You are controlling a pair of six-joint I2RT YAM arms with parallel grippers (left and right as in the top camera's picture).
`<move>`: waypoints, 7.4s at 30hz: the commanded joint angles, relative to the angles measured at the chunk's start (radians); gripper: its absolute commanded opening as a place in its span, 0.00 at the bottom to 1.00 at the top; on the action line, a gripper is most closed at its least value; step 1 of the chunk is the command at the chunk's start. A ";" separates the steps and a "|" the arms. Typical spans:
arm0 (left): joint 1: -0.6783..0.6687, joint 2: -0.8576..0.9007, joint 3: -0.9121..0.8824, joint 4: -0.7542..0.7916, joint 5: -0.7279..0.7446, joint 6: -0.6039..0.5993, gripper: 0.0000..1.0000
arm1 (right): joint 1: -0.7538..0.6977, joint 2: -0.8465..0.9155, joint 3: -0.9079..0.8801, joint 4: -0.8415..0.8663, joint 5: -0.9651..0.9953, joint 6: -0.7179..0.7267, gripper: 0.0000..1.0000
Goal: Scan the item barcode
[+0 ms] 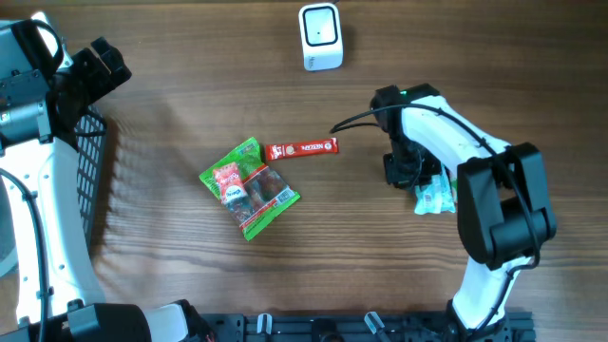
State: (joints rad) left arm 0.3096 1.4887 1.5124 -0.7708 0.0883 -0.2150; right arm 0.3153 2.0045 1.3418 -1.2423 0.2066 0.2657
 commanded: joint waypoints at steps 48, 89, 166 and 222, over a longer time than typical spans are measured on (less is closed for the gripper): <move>0.003 -0.003 0.013 0.002 0.008 -0.002 1.00 | 0.196 -0.306 -0.123 0.557 -0.478 -0.282 0.34; 0.003 -0.003 0.013 0.002 0.008 -0.002 1.00 | 0.474 -0.186 -0.125 0.513 -0.016 0.086 0.29; 0.003 -0.003 0.013 0.002 0.008 -0.002 1.00 | 0.237 -0.273 -0.276 0.658 -0.439 -0.148 0.37; 0.003 -0.003 0.013 0.002 0.008 -0.002 1.00 | 0.326 -0.298 -0.469 1.305 -1.254 0.320 0.04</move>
State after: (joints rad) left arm 0.3096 1.4887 1.5124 -0.7708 0.0883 -0.2150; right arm 0.6392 1.6604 0.9108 -0.0162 -0.9291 0.4736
